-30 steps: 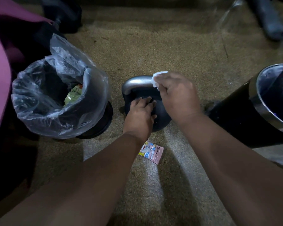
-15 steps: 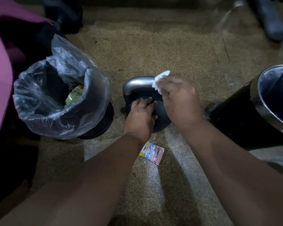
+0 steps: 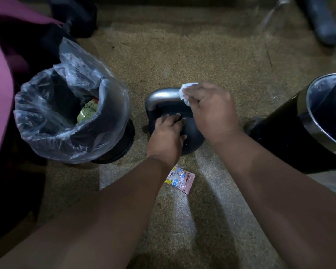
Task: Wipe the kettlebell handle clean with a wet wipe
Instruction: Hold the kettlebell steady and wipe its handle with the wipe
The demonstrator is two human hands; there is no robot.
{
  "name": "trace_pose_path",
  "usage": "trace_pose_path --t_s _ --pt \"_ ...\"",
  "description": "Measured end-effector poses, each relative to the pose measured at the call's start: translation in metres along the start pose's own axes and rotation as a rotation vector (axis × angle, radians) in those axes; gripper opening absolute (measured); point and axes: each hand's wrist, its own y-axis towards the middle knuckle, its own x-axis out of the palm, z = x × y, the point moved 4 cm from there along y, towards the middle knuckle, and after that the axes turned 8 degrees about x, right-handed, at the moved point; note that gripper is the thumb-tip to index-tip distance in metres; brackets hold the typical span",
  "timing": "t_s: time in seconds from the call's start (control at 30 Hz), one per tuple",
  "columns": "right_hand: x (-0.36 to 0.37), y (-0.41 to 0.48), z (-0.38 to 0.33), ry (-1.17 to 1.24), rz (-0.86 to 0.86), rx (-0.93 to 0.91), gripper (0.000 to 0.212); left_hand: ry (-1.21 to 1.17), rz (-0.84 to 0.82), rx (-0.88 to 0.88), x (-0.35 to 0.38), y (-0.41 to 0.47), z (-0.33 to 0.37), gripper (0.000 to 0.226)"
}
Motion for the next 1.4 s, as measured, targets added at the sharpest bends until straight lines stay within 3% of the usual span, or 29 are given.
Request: trace_pose_path --t_s 0.13,0.27,0.43,0.53,0.7,0.83,1.0,1.13,1.3,1.4 --pt "0.000 -0.008 -0.002 -0.006 -0.008 -0.074 0.025 -0.003 -0.015 0.003 -0.001 0.001 0.000 0.050" --pt "-0.003 0.000 0.002 0.080 -0.007 0.041 0.018 -0.014 0.008 0.002 -0.001 0.000 0.000 0.051" --pt "-0.002 -0.010 0.002 -0.004 -0.001 -0.059 0.021 0.000 0.007 0.012 -0.001 0.000 0.001 0.049" --pt "-0.004 0.001 0.004 0.083 -0.001 0.051 0.017 -0.011 0.008 0.005 0.000 0.001 0.000 0.050" --pt "0.000 -0.013 0.006 0.030 -0.017 -0.012 0.026 0.002 0.015 0.027 -0.002 0.000 0.000 0.049" --pt "-0.004 0.005 0.009 0.078 -0.026 0.091 0.017 -0.011 0.020 0.002 -0.001 0.000 0.000 0.050" --pt "-0.004 -0.011 0.008 0.015 0.002 -0.024 0.019 0.013 0.012 0.023 -0.001 -0.001 0.000 0.049" --pt "-0.005 0.004 0.010 0.081 -0.031 0.097 0.017 0.010 0.020 0.009 0.000 -0.001 0.000 0.050" --pt "-0.004 -0.013 0.006 0.002 0.015 -0.019 0.018 0.010 0.012 0.019 -0.001 -0.001 0.000 0.051" --pt "-0.002 -0.006 0.010 0.021 -0.001 0.018 0.017 0.016 0.014 0.016 -0.001 -0.001 0.000 0.050"
